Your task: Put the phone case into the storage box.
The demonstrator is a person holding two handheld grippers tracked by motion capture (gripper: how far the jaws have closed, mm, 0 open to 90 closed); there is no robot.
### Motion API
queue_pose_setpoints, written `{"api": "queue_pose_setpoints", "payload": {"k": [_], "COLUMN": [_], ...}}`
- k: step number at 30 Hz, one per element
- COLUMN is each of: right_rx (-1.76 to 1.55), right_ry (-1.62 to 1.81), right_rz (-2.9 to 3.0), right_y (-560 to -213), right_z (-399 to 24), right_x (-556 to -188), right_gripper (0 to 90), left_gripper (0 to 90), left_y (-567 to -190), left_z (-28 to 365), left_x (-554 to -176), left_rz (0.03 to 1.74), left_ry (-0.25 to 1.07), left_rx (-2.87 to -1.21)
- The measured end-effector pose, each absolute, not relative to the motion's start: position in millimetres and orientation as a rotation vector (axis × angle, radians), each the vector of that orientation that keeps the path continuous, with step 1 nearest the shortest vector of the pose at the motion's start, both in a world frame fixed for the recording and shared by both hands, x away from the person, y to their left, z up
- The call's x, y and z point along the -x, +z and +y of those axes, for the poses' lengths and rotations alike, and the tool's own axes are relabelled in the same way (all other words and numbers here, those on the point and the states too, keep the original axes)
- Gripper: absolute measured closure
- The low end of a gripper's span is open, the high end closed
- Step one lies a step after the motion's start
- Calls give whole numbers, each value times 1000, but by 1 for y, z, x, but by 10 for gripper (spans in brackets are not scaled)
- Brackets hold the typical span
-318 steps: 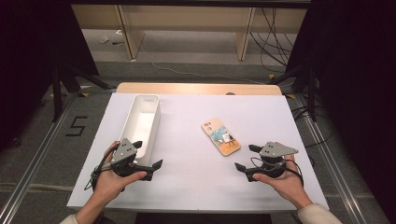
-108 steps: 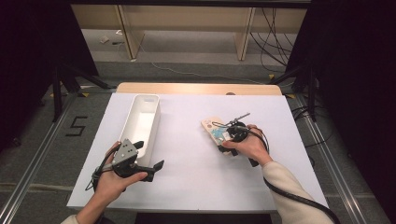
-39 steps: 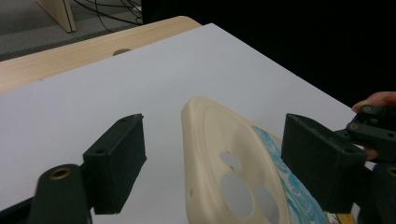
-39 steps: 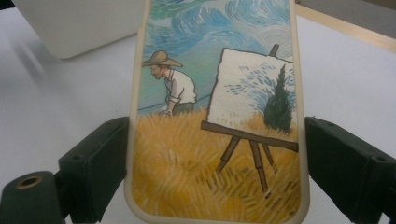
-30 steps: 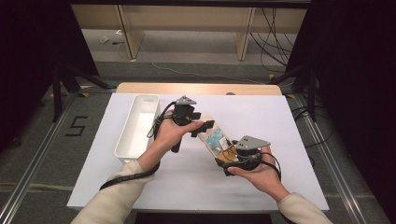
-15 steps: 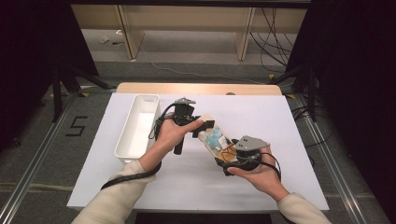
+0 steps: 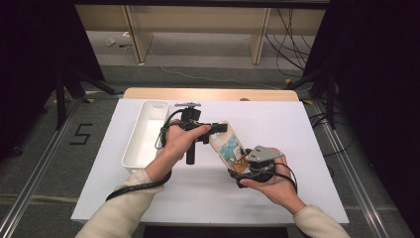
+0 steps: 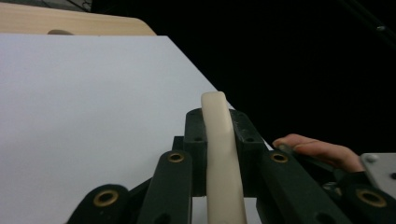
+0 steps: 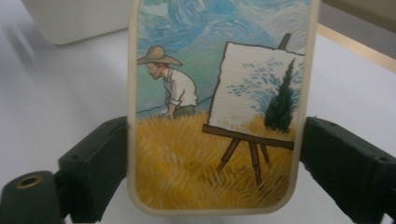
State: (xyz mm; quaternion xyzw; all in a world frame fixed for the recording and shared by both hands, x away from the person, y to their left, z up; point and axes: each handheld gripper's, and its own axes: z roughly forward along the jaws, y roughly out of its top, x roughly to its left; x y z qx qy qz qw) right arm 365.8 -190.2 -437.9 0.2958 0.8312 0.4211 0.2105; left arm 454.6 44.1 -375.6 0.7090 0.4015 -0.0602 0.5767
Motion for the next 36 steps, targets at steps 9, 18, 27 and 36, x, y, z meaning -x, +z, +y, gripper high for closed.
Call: {"api": "queue_pose_setpoints", "payload": {"k": [9, 18, 27, 36], "right_rx": [-800, -833, -862, -851], "right_ry": [1164, 1197, 1246, 1259], "right_rz": [2315, 2311, 2325, 2334], "right_y": [-439, -439, -438, -439], "right_z": [-197, -204, -213, -217], "right_x": [-370, -376, -379, -381], "right_gripper": [116, 111, 115, 129], "left_gripper": [793, 792, 792, 792], "left_y": [-361, -361, -361, -359], "left_z": [47, 45, 39, 33], "left_x": [-449, -446, -440, -434], "left_rz": [882, 825, 720, 600], "left_ry": [-15, 56, 73, 42], "left_rx": [-1655, -1741, -1809, -1853]}}
